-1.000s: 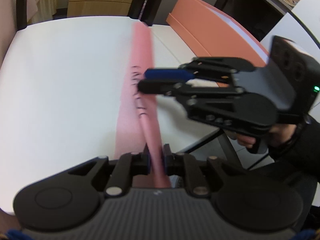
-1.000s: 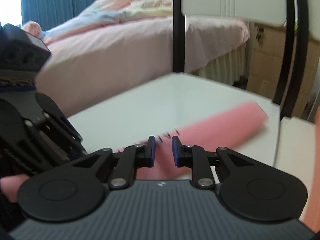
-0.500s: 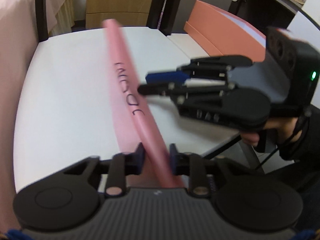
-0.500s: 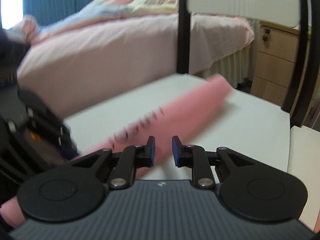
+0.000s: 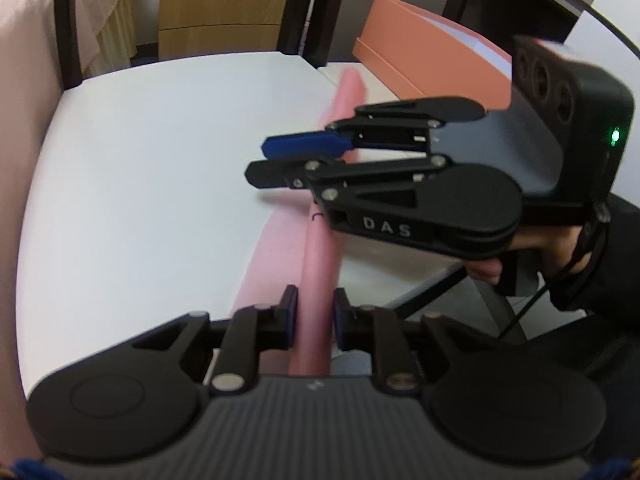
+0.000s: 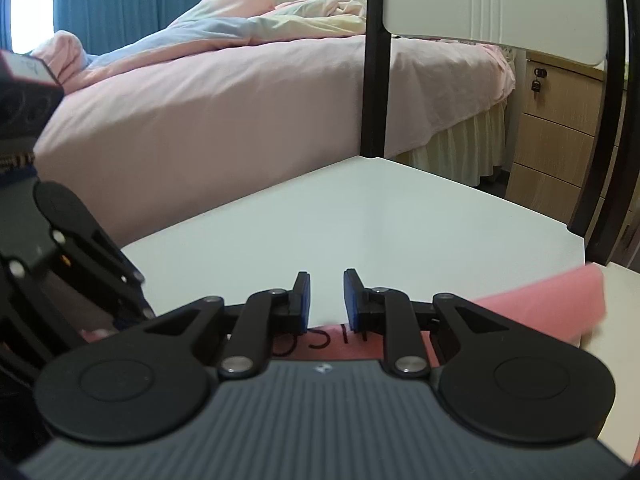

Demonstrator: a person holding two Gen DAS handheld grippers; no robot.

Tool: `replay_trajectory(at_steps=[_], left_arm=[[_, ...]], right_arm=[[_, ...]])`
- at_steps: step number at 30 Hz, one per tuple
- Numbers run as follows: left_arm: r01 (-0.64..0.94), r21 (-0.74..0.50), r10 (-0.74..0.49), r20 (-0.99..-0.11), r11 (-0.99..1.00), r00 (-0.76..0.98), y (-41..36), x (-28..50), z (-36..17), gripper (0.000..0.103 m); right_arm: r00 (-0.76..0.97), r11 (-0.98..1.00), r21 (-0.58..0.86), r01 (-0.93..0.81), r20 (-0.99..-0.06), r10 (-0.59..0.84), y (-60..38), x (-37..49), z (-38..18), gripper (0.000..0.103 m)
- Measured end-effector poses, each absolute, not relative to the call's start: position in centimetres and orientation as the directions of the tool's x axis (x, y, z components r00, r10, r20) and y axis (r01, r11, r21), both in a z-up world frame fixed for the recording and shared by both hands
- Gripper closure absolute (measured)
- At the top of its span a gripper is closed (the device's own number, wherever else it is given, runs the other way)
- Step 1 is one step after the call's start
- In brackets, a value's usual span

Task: Fold shopping bag

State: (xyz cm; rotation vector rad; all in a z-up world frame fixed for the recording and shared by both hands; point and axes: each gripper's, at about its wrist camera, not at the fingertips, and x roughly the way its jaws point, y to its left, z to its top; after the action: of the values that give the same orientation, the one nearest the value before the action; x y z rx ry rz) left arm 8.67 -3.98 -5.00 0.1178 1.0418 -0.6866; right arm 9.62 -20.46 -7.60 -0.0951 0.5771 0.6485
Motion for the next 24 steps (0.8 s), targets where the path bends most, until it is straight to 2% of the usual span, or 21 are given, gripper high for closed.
replay_trajectory(at_steps=[4, 8, 15, 24], left_arm=[[0.560, -0.192, -0.442, -0.825, 0.806, 0.353, -3.9, 8.7, -4.7, 0.058], [0.569, -0.128, -0.417, -0.809, 0.813, 0.413, -4.0, 8.1, -4.0, 0.049], [0.572, -0.043, -0.376, -0.794, 0.819, 0.478, -5.2, 7.6, -4.2, 0.050], [0.566, -0.028, -0.368, -0.786, 0.824, 0.496, -6.0, 7.5, -4.6, 0.054]], right_arm=[[0.636, 0.814, 0.119, -0.568, -0.564, 0.526, -20.8, 10.1, -9.1, 0.080], [0.633, 0.819, 0.124, -0.561, -0.573, 0.520, -21.0, 10.1, -9.3, 0.081], [0.603, 0.809, 0.201, -0.552, -0.574, 0.554, -21.7, 10.1, -9.4, 0.081], [0.542, 0.782, 0.297, -0.548, -0.586, 0.602, -22.5, 8.4, -8.9, 0.081]])
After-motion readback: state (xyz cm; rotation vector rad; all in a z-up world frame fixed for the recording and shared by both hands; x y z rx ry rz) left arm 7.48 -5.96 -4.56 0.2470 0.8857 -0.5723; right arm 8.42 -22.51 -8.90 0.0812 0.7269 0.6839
